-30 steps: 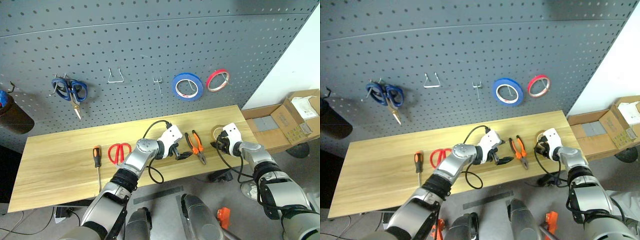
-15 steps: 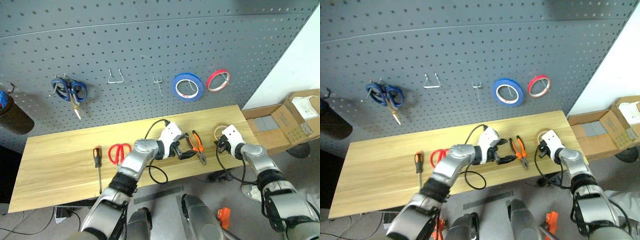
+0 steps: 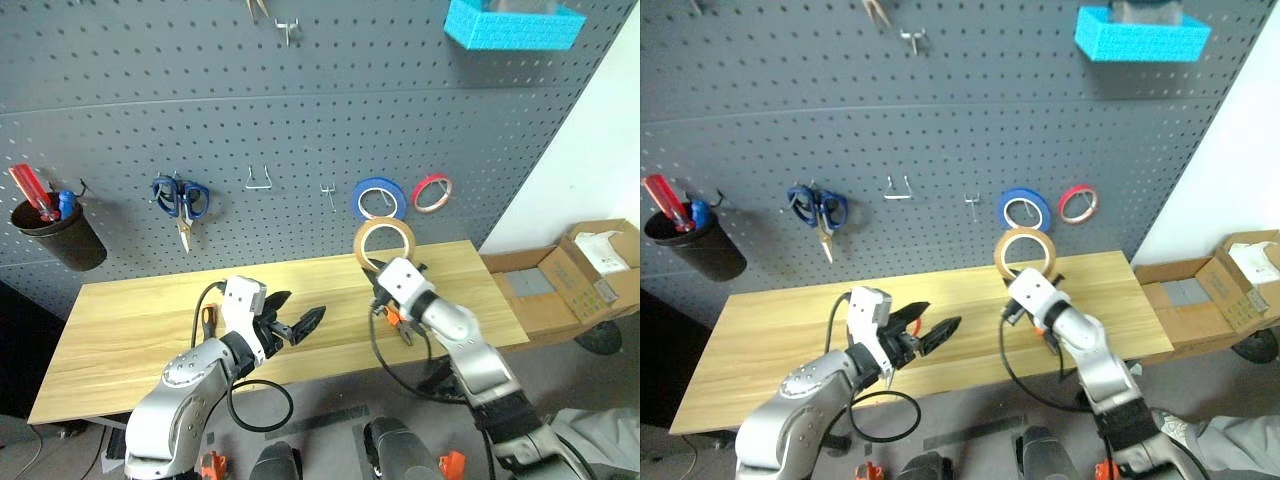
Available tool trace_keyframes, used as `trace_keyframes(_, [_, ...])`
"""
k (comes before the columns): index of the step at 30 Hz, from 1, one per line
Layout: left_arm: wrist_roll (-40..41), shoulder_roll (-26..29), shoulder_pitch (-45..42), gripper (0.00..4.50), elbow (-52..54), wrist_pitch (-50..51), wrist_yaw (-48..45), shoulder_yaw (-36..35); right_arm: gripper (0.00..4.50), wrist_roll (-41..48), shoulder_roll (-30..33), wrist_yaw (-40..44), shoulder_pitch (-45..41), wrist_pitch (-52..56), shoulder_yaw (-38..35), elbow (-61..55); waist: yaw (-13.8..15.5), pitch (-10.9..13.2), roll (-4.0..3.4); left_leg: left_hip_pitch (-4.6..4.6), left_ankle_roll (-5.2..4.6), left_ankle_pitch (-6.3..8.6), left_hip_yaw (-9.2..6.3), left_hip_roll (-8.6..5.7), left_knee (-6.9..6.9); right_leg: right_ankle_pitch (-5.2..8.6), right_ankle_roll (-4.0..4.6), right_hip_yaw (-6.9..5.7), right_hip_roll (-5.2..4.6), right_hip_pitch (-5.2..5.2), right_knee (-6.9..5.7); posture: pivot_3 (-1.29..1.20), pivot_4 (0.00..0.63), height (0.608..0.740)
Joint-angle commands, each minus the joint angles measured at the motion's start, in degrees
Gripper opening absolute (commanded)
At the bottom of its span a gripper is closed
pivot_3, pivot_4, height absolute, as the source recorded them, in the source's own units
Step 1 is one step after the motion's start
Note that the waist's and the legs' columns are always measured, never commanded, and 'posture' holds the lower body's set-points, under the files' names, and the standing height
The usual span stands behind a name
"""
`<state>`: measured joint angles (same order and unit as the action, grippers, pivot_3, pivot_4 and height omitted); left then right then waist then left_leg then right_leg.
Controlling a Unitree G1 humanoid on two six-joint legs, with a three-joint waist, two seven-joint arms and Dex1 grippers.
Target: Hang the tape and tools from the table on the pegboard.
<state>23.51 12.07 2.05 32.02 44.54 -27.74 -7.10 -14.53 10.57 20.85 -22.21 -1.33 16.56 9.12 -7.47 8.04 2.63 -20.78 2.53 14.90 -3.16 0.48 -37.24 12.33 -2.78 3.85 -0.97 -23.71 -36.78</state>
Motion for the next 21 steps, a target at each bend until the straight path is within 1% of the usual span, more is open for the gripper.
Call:
trace_keyframes(1, [1.27,0.26,-1.53,4.5,2.33,-1.64,2.96,-2.57,0.11,-0.06,-0.89,-2.14,-5.6,-7.24,-0.06,6.35,0.25,-0.61,-0.01,0.16,-0.04,-0.02,-0.02,0.0,0.02,0.08,0.15,0.0,0.02,0.16,0.01,0.04,0.0,0.74])
trace_keyframes(3, [1.92,0.6,-2.58,4.5,1.69,-2.24,3.93,-3.86,0.11,0.19,-1.23,-2.72,-8.66,-11.13,-0.15,10.44,0.76,-0.79,0.07,0.45,-0.1,-0.06,-0.04,0.0,0.04,0.1,0.17,0.02,0.05,0.42,0.0,0.05,0.0,0.74])
trace_keyframes(7, [2.77,1.42,-4.35,4.5,0.75,-2.85,5.02,-5.69,0.11,2.03,-2.38,-2.54,-13.55,-17.03,-0.91,17.33,1.41,-1.51,0.08,0.49,-0.21,-0.15,-0.07,0.01,0.07,0.07,0.21,0.13,0.16,0.45,-0.08,0.07,0.0,0.74])
trace_keyframes(10, [2.91,2.28,-5.65,4.5,-0.51,-3.52,5.32,-6.56,0.11,3.29,-3.62,0.08,-17.13,-19.13,-0.52,23.53,1.95,-1.67,0.07,0.52,-0.2,-0.14,-0.07,0.03,0.23,0.01,0.11,0.15,0.19,0.43,-0.09,0.08,0.0,0.74])
trace_keyframes(14, [2.66,3.35,-7.27,4.5,-2.47,-4.85,5.57,-6.6,0.11,7.9,-5.8,6.74,-21.24,-17.63,-1.76,31.38,2.9,-1.82,0.07,0.53,-0.17,-0.11,-0.16,0.11,0.33,0.02,0.14,0.08,0.27,0.42,-0.09,0.09,0.0,0.74])
trace_keyframes(15, [2.74,3.59,-7.68,4.5,-2.84,-5.04,5.59,-6.49,0.11,8.62,-6.08,8.57,-22.31,-15.65,-1.97,33.26,3.04,-1.82,0.07,0.52,-0.17,-0.11,-0.17,0.11,0.32,0.02,0.14,0.06,0.27,0.42,-0.09,0.09,0.0,0.74])
trace_keyframes(18, [3.16,4.15,-8.42,4.5,-3.45,-5.34,5.74,-6.26,0.11,9.97,-6.51,11.48,-24.5,-11.01,-2.7,37.04,3.74,-1.84,0.06,0.5,-0.16,-0.12,-0.17,0.1,0.27,0.0,0.13,0.07,0.27,0.42,-0.1,0.09,0.0,0.74])
trace_keyframes(21, [3.36,4.42,-9.22,4.5,-4.01,-5.51,5.87,-5.79,0.11,10.8,-6.31,12.16,-26.12,-7.45,-4.09,38.49,4.29,-1.94,0.02,0.52,-0.16,-0.12,-0.16,0.1,0.25,-0.01,0.13,0.07,0.27,0.42,-0.14,0.08,0.0,0.74])
